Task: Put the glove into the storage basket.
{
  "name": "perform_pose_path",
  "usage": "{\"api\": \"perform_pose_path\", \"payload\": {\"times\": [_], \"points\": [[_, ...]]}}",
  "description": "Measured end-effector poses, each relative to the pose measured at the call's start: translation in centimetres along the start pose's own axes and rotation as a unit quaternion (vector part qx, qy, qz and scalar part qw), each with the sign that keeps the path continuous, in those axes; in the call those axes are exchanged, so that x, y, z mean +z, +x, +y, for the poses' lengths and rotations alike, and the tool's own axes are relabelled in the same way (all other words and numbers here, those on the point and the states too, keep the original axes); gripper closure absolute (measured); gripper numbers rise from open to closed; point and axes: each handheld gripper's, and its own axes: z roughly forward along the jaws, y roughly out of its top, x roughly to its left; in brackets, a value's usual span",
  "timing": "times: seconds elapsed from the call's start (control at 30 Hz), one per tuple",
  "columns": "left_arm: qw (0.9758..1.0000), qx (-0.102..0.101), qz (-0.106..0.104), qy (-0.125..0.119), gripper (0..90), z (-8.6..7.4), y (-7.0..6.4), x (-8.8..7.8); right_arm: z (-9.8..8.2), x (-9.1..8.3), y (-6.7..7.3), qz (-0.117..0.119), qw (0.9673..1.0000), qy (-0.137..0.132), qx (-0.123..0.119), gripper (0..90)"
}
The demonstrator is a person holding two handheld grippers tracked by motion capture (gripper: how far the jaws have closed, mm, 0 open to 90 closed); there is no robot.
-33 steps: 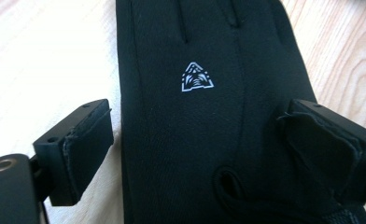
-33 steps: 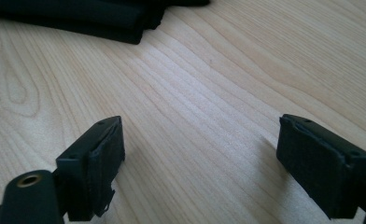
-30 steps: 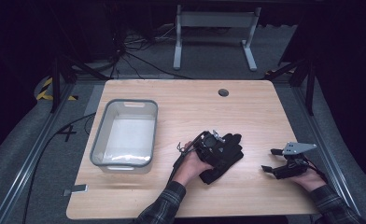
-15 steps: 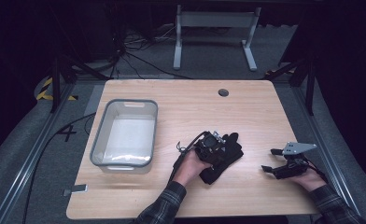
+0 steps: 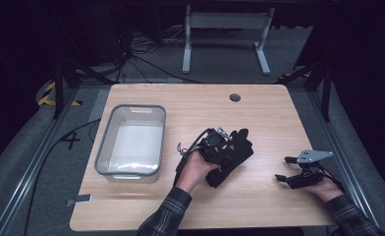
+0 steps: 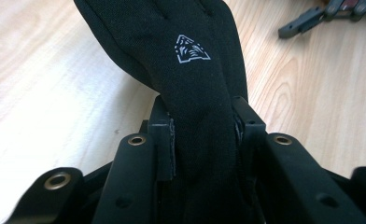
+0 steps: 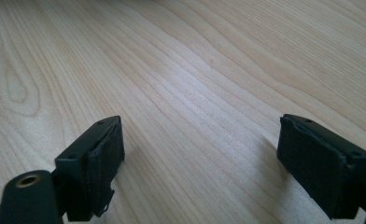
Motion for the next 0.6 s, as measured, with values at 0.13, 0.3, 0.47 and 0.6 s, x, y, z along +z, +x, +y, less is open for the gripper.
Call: {"api": "perform_pose_path", "payload": {"times": [0.13,0.3,0.47,0.6], "points": [[0.9998,-0.005,0.012,-0.012,67.8,0.2,0.5,-1.8,0.0,0.0,0.0,0.0,1.0,0.0,0.0,15.2],[0.9993,-0.014,0.029,-0.021,67.8,0.1,1.4,-3.9,0.0,0.0,0.0,0.001,1.0,0.0,-0.002,15.2],[0.9984,-0.021,0.042,-0.029,67.7,-0.2,2.0,-5.6,0.0,0.0,-0.1,0.001,1.0,0.0,-0.003,15.2],[0.9975,-0.027,0.056,-0.033,67.7,-0.5,2.6,-7.1,0.0,0.0,-0.1,0.001,1.0,0.0,-0.003,15.2]]}}
